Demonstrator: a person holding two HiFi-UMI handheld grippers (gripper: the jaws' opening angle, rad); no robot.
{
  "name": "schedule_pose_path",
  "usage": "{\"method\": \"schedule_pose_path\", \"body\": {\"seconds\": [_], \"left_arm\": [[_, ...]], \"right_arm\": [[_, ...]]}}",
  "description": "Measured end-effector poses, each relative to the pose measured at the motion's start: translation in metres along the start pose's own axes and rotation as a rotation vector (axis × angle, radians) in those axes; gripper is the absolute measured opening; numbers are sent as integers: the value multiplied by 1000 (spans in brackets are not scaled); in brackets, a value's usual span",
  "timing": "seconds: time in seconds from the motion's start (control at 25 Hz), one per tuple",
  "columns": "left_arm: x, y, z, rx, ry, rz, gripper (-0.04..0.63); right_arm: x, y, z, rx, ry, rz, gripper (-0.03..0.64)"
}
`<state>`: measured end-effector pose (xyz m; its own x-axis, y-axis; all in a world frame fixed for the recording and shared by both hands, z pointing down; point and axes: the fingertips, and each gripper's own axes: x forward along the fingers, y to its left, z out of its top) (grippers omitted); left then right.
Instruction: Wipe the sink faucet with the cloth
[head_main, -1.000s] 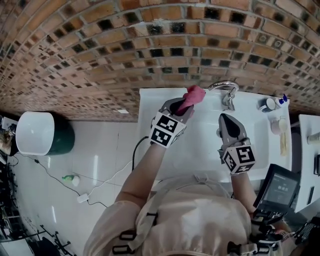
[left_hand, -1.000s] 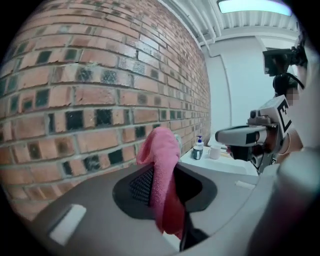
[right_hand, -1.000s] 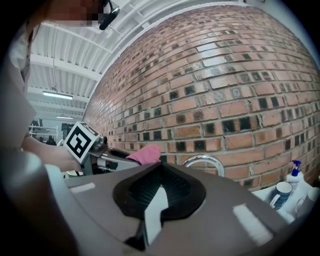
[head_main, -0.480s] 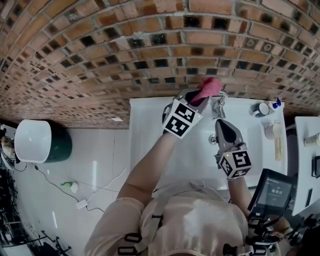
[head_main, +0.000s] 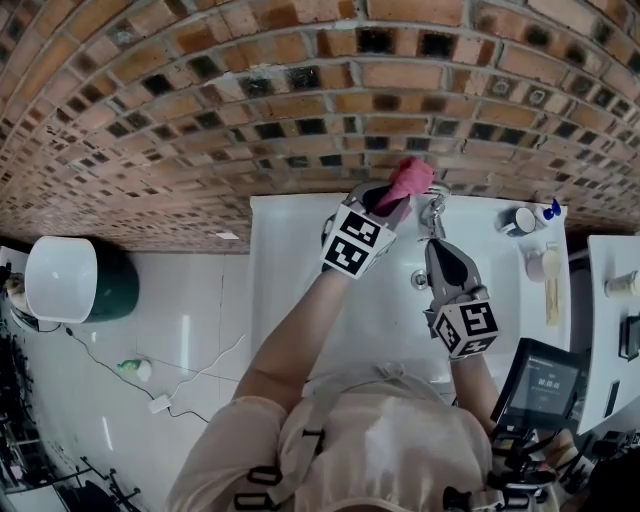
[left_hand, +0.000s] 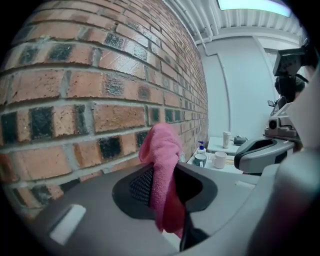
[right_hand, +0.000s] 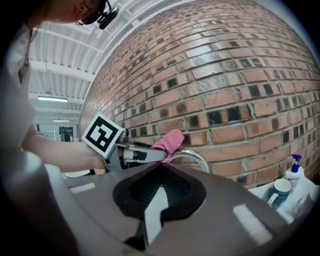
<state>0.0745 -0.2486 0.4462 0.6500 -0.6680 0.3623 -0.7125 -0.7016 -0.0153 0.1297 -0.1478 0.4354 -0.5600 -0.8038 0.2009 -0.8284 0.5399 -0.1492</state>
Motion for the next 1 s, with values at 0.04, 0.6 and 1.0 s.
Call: {"method": "schedule_pose_path", "body": {"seconds": [0.04, 0.6, 1.0], "left_arm": [[-1, 1, -4, -17, -2, 0, 95], [-3, 19, -85, -176, 143, 42, 95], [-17, -3, 22, -63, -55, -6, 89]], "right_arm": [[1, 1, 0, -1, 1, 3, -15], [1, 1, -6, -8, 23, -3, -15], [1, 12, -1, -20, 12, 12, -15]]}}
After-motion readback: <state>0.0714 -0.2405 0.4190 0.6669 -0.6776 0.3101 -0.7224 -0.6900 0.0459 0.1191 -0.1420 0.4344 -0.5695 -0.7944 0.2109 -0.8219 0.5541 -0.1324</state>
